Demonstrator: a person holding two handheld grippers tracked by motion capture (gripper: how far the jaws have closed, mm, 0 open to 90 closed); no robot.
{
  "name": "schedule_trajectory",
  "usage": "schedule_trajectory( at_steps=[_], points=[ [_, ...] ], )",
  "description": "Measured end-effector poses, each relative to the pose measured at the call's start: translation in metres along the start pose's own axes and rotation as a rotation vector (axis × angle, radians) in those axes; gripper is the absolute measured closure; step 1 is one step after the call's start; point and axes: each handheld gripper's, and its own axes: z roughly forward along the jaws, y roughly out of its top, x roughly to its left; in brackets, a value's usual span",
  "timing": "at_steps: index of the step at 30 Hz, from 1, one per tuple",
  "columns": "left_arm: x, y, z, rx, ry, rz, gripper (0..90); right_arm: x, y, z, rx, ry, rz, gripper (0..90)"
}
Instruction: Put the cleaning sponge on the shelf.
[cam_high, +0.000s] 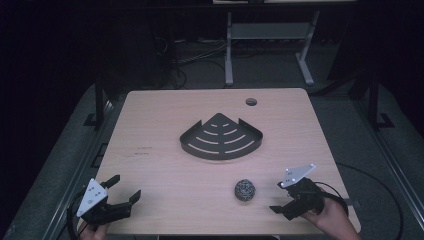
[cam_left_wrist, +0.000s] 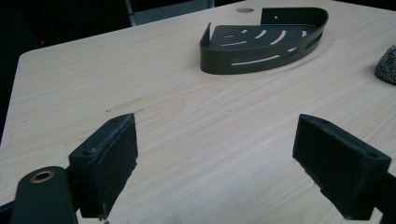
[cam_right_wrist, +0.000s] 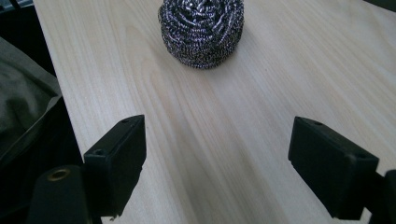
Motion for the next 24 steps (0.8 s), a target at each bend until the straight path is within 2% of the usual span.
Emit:
schedule_trajectory(
  at_steps=[24],
  points=[
    [0.001,0.000,-0.003,-0.009,0.004,-0.002,13.2,0.004,0.033,0.016,0.043,0.029,-0.082,18.1]
  ],
)
